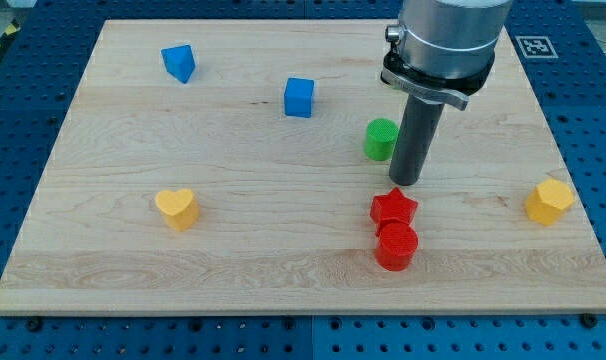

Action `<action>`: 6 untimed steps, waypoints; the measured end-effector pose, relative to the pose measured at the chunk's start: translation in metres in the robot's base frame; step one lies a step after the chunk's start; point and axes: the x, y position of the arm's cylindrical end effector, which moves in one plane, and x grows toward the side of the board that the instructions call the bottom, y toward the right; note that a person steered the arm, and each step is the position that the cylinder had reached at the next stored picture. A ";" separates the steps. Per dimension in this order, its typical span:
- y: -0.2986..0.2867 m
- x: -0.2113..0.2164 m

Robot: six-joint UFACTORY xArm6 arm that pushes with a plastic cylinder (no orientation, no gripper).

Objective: Slightly push the red blocks down

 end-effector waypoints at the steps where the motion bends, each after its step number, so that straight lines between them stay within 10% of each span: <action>1: -0.022 0.025; 6: -0.030 -0.025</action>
